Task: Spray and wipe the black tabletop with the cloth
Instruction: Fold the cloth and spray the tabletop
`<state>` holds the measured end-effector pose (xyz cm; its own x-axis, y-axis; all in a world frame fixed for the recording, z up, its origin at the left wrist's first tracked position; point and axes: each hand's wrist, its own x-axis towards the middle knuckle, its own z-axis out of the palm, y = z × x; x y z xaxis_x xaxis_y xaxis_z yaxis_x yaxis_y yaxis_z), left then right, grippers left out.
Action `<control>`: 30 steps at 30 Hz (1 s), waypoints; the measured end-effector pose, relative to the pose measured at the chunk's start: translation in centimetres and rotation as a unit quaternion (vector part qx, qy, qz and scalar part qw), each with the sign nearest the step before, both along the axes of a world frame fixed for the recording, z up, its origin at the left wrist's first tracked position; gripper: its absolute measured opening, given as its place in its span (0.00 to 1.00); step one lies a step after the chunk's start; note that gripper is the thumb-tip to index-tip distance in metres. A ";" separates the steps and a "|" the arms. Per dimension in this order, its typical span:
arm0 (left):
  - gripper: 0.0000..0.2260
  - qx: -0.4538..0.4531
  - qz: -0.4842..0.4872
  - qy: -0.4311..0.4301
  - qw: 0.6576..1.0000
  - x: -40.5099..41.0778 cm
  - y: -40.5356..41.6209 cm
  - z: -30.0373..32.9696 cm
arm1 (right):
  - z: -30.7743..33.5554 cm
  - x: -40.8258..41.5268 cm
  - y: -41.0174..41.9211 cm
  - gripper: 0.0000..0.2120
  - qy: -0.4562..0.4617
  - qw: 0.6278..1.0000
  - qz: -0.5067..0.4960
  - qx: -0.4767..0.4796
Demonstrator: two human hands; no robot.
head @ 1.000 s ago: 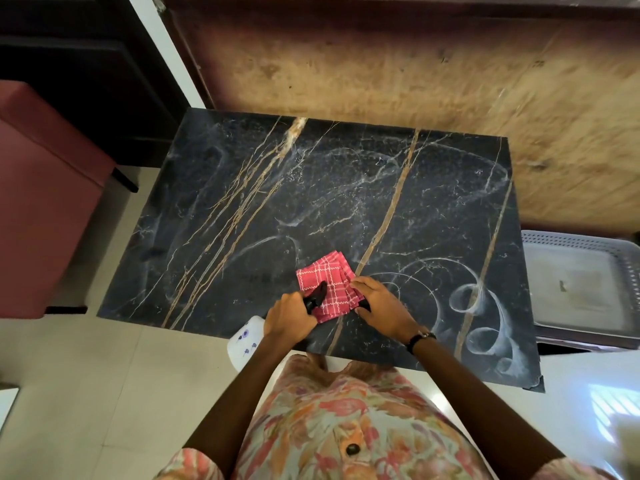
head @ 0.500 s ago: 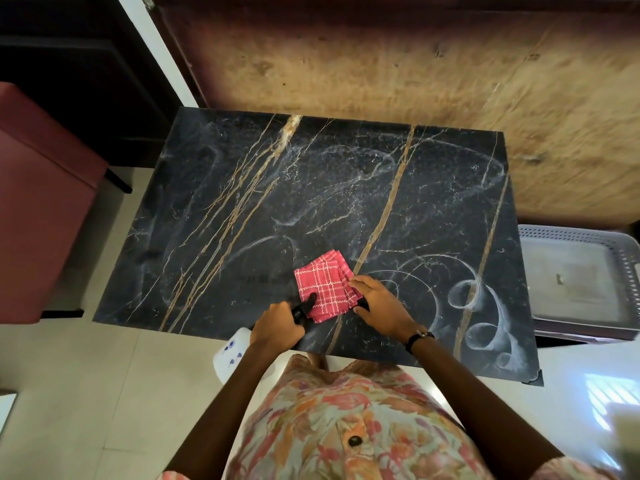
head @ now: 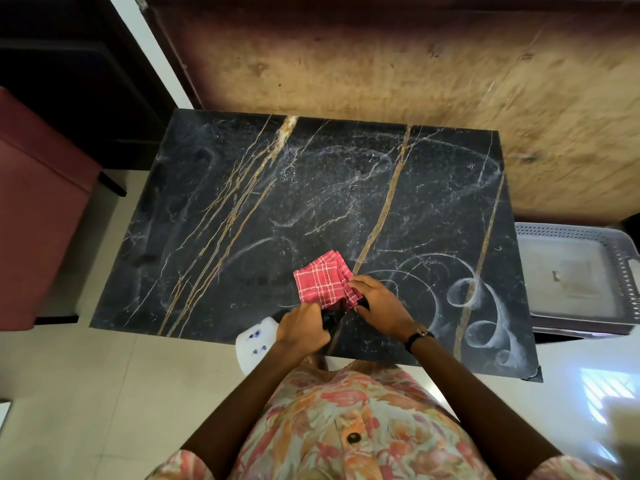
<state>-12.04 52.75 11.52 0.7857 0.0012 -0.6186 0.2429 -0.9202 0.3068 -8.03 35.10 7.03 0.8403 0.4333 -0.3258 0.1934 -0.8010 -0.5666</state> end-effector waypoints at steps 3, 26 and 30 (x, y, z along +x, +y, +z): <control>0.12 0.000 0.009 -0.018 1.000 1.0 0.1 0.0 | 0.0 0.0 0.0 0.28 0.001 1.000 -0.005 0.000; 0.12 -0.041 0.049 -0.016 0.998 0.5 5.5 -0.5 | 0.1 1.3 2.8 0.28 0.025 0.993 -0.117 0.016; 0.12 -0.057 0.074 -0.016 0.995 -0.3 5.5 -0.2 | 0.0 2.3 3.8 0.31 0.075 0.984 -0.156 0.033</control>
<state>-12.31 58.25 11.35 0.8018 0.0496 -0.5955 0.3617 -0.8335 0.4176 -5.72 38.86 7.06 0.8805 0.1858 -0.4360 -0.1462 -0.7686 -0.6228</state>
